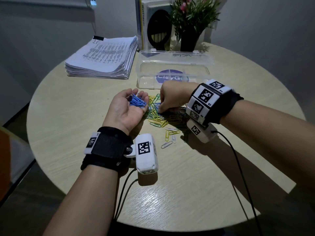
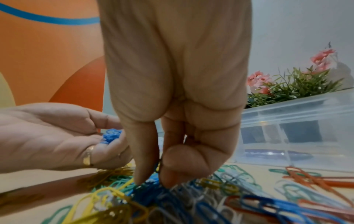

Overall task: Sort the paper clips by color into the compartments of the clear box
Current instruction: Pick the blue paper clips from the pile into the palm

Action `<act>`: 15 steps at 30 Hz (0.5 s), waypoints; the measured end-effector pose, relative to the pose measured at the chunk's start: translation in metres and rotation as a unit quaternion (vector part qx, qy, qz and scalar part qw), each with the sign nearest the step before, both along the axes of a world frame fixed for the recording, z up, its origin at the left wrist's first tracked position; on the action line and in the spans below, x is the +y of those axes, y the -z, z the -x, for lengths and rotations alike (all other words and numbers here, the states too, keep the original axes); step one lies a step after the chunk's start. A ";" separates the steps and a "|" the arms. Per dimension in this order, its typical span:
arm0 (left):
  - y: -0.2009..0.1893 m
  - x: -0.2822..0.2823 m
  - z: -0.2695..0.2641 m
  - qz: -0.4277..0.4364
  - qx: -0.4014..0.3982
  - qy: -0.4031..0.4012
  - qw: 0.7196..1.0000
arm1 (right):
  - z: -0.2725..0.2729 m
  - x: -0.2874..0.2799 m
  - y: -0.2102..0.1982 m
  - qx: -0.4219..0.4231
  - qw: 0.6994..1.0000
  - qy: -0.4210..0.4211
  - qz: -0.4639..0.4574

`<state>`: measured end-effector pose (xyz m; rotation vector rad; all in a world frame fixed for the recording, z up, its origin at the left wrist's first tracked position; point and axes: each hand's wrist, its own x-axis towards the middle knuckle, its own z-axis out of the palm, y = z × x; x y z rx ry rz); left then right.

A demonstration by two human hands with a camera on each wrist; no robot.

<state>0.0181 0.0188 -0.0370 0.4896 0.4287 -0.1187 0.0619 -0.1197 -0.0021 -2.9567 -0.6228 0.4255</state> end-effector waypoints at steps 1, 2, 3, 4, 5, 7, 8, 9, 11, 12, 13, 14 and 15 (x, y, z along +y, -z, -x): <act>0.000 0.000 0.000 0.000 -0.001 -0.001 1.000 | 0.000 0.002 0.000 0.004 1.000 0.003 0.005; 0.001 0.000 0.001 -0.001 -0.003 -0.001 1.000 | 0.000 0.003 0.000 0.009 1.000 0.005 0.011; 0.001 0.001 0.001 -0.001 -0.005 0.000 1.000 | 0.001 0.004 -0.001 0.014 1.000 0.005 0.015; 0.001 0.001 0.001 -0.001 -0.005 0.000 1.000 | 0.001 0.004 -0.001 0.017 1.000 0.005 0.017; 0.002 0.002 0.002 0.000 -0.005 0.000 1.000 | 0.001 0.004 -0.001 0.018 1.000 0.003 0.015; 0.002 0.003 0.002 0.000 -0.004 0.000 1.000 | 0.002 0.003 -0.002 0.022 1.000 -0.001 0.006; 0.003 0.003 0.002 -0.001 -0.004 0.000 1.000 | 0.002 0.003 -0.001 0.026 1.000 0.000 0.004; 0.003 0.003 0.002 -0.003 -0.004 0.000 1.000 | 0.002 0.003 0.000 0.028 1.000 0.000 0.005; 0.004 0.004 0.002 -0.005 -0.003 0.000 1.000 | 0.002 0.002 0.002 0.031 0.999 0.001 0.013; 0.004 0.005 0.002 -0.006 -0.003 -0.001 1.000 | 0.002 0.002 0.003 0.032 0.999 0.001 0.017; 0.004 0.005 0.002 -0.007 -0.002 -0.001 1.000 | 0.003 0.002 0.003 0.034 0.999 0.000 0.020; 0.004 0.005 0.002 -0.008 -0.003 -0.001 1.000 | 0.003 0.001 0.003 0.037 0.999 -0.001 0.023; 0.004 0.005 0.001 -0.009 -0.004 0.000 1.000 | 0.003 0.000 0.002 0.042 0.999 -0.001 0.025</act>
